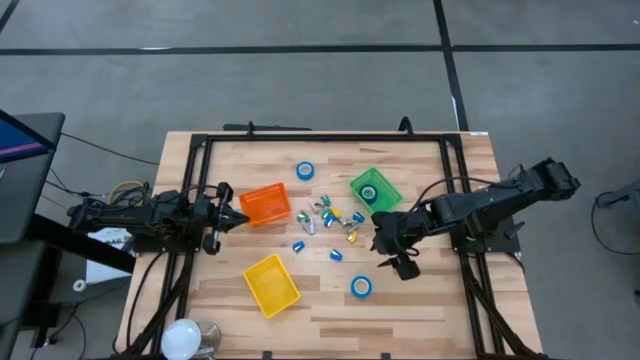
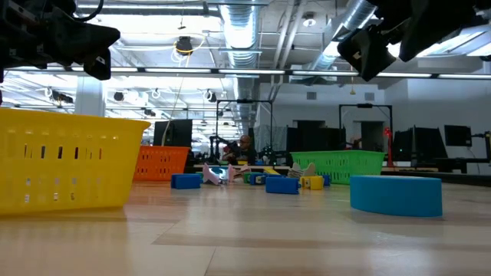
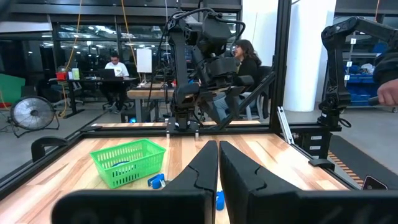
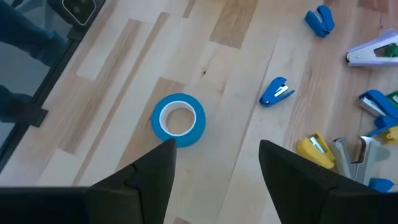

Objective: Pick and place Stapler, Stapler remover, tape
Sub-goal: Put the blue tape into the green basket

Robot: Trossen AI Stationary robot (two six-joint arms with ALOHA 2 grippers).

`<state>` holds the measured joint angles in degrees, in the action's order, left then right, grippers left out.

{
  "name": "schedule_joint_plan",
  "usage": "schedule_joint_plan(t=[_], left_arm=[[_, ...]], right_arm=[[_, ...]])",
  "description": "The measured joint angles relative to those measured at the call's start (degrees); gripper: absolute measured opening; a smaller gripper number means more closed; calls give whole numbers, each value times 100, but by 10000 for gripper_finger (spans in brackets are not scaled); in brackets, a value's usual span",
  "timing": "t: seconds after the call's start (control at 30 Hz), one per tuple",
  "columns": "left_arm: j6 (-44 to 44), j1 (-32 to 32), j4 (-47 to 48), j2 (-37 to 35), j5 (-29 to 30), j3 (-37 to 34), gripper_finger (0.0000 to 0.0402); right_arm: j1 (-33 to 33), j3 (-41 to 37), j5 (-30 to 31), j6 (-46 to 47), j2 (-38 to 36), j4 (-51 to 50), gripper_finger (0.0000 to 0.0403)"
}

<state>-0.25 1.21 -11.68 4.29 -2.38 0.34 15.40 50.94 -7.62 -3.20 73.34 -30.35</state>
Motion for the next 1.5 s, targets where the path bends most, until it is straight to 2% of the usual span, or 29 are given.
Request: schedule_joint_plan(t=[0.43,0.8,1.0,1.4,1.5], left_arm=[[0,2,2,0,1,0,8],[0,2,-14,46,0,0,8],[-1,1,-24,85,-1,1,8],[0,2,-42,149,0,0,8],[-1,2,-42,149,-1,0,8]], right_arm=[[35,95,19,-133,52,-110,222],[105,1446,17,-591,1166,-603,221],[237,1721,17,-667,1657,-697,222],[742,1761,13,-2285,2232,-609,221],[862,1750,13,-2421,2366,-662,221]])
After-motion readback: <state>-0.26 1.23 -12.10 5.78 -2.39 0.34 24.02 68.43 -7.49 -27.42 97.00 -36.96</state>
